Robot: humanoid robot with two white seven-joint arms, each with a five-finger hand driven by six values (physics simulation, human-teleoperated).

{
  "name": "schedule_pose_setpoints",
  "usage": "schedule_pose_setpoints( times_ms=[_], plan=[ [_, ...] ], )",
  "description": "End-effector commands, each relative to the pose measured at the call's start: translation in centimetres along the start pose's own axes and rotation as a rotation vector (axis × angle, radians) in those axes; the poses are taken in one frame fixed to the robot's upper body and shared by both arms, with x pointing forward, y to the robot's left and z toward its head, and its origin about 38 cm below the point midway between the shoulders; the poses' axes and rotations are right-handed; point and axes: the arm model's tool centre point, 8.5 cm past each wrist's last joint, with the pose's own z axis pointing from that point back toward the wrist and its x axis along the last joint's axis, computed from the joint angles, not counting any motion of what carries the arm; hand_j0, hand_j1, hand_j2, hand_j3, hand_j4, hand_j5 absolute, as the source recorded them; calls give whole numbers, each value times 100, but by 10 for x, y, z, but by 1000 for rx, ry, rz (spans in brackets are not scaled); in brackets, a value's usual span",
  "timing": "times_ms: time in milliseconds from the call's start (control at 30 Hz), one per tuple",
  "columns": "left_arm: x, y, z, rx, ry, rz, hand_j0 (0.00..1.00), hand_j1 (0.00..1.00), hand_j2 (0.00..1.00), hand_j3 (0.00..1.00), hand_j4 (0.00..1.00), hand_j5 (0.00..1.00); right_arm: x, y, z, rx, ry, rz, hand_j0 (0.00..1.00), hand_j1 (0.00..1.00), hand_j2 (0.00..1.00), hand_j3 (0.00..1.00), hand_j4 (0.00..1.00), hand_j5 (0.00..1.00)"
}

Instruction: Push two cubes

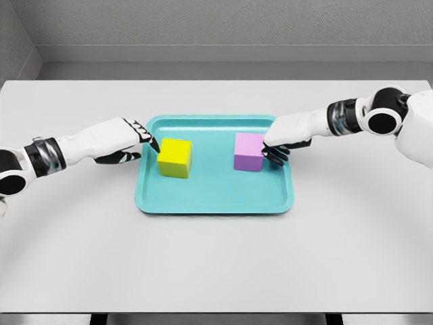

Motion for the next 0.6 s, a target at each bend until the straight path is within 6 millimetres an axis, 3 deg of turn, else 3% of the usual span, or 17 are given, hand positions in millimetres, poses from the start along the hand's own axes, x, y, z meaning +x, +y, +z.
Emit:
schedule_pose_setpoints(
  times_ms=[0, 233, 400, 567],
  plan=[
    [0, 1, 1, 1, -1, 0, 61, 61, 61, 61, 61, 61, 0, 0, -1, 0, -1, -4, 11, 11, 11, 11, 11, 11],
    [-1, -1, 2, -5, 5, 2, 61, 61, 61, 61, 61, 61, -11, 2, 15, 1, 38, -11, 11, 11, 11, 11, 11, 11],
    [-8, -5, 5, -12, 24, 13, 61, 61, 61, 61, 61, 61, -34, 3, 25, 3, 108, -55, 11, 11, 11, 11, 11, 11],
    [-13, -7, 6, -14, 39, 24, 61, 61, 61, 61, 61, 61, -39, 2, 1, 27, 119, -74, 11, 11, 11, 11, 11, 11]
  ],
)
